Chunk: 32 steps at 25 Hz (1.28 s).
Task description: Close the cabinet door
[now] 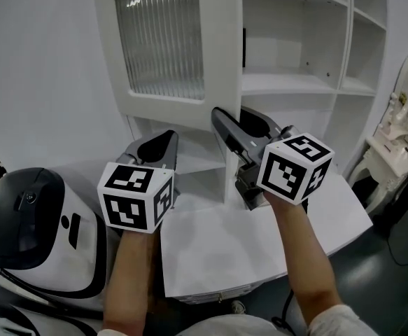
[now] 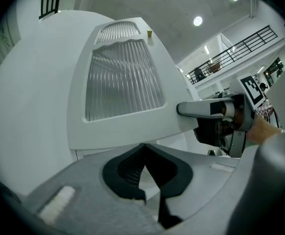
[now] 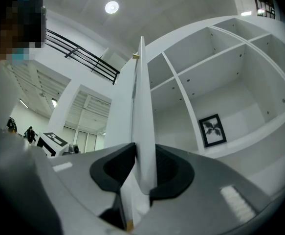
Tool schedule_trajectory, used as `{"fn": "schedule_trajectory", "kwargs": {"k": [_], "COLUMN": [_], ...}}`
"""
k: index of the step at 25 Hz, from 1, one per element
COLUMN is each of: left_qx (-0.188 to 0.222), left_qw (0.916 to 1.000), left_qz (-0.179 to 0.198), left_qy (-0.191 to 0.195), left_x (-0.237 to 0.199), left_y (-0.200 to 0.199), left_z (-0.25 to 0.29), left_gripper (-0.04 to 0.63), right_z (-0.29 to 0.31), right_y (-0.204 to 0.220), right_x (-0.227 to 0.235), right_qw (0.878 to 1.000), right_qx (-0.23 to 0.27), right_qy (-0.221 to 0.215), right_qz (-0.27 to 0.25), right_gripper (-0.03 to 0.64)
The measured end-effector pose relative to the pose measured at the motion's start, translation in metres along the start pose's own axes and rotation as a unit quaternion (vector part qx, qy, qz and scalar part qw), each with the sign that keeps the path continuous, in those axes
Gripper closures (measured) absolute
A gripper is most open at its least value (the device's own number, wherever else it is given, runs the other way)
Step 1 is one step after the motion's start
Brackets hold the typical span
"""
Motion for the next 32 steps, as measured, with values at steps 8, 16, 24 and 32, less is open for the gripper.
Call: {"fn": "schedule_trajectory", "kwargs": {"k": [8,16,24,32], "left_qx": [-0.009,-0.016,-0.021,-0.022], "left_qw": [0.9996,0.998,0.9962,0.9949], "left_qz": [0.003,0.01,0.013,0.01], "left_qy": [-0.028,-0.06,-0.084,-0.098], "left_x": [0.007,0.008,0.009,0.011], "left_y": [0.0,-0.004,-0.008,-0.003], "left_z": [0.017,0.035,0.056,0.069], "left_gripper": [0.595,0.595,0.595,0.595], "right_z": [0.005,0.011,0.019,0.026], "right_y": [0.0,0.0,0.001,0.003], "right_x": [0.022,0.047,0.073,0.09], "right_qw": [1.0,0.999,0.998,0.998], "right_qx": [-0.001,-0.006,-0.007,-0.012], "right_qy": [-0.024,-0.032,-0.048,-0.047], "right_qz": [0.003,-0.025,-0.026,-0.029], "right_gripper": [0.508,0.486,0.431,0.366]}}
Point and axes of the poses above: the fingertips, and each gripper's own axes: z forward along the fingers, x to its right, y out of its underside, the point moved 3 cm from there along -z, backward along the fingers, and after that the axes turned 3 degrees about -y, right-handed, at the moved point
